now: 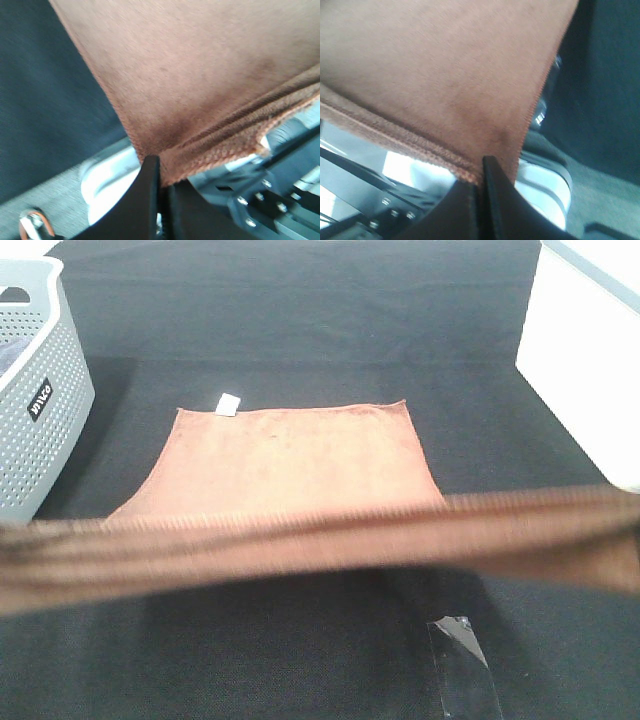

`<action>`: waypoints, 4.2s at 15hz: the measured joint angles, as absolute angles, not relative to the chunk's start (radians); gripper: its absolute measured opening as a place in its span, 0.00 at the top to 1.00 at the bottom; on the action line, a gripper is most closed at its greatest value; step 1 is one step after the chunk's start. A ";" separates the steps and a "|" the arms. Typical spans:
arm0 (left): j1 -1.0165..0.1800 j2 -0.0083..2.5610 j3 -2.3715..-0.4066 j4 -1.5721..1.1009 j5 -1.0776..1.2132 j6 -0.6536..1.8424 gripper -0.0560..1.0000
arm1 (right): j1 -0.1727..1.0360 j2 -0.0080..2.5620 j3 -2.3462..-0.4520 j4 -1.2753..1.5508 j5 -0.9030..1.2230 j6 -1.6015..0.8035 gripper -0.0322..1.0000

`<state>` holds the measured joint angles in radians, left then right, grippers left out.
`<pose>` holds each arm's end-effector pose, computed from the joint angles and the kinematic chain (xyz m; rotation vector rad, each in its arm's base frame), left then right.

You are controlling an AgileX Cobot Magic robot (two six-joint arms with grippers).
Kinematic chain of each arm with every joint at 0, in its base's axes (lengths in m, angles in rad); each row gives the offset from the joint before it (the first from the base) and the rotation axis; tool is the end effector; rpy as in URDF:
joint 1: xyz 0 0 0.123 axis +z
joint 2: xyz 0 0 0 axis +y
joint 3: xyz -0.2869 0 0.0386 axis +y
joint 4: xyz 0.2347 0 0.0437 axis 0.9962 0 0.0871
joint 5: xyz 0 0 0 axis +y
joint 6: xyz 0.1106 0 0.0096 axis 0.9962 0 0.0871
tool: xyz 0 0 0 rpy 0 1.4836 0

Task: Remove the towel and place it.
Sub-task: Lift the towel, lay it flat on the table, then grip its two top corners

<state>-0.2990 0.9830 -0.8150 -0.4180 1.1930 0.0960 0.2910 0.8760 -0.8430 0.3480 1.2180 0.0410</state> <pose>0.1261 -0.0827 0.2897 0.4188 2.7935 -0.6290 0.1101 0.0701 0.3083 -0.2694 2.7314 0.5738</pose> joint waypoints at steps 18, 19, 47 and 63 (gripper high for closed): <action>-0.299 1.062 -0.539 -0.504 1.186 0.090 0.95 | 0.291 0.964 -0.512 0.394 1.197 -0.016 0.97; -0.299 1.089 -0.539 -0.504 1.186 0.093 0.95 | 0.291 1.004 -0.512 0.394 1.197 -0.025 0.97; -0.588 1.612 -0.720 -0.493 1.122 -0.061 0.49 | 0.289 1.591 -0.572 0.537 1.058 -0.356 0.53; -0.373 1.774 -1.307 -0.137 1.077 -0.073 0.14 | 0.277 1.691 -1.264 0.258 1.039 -0.238 0.14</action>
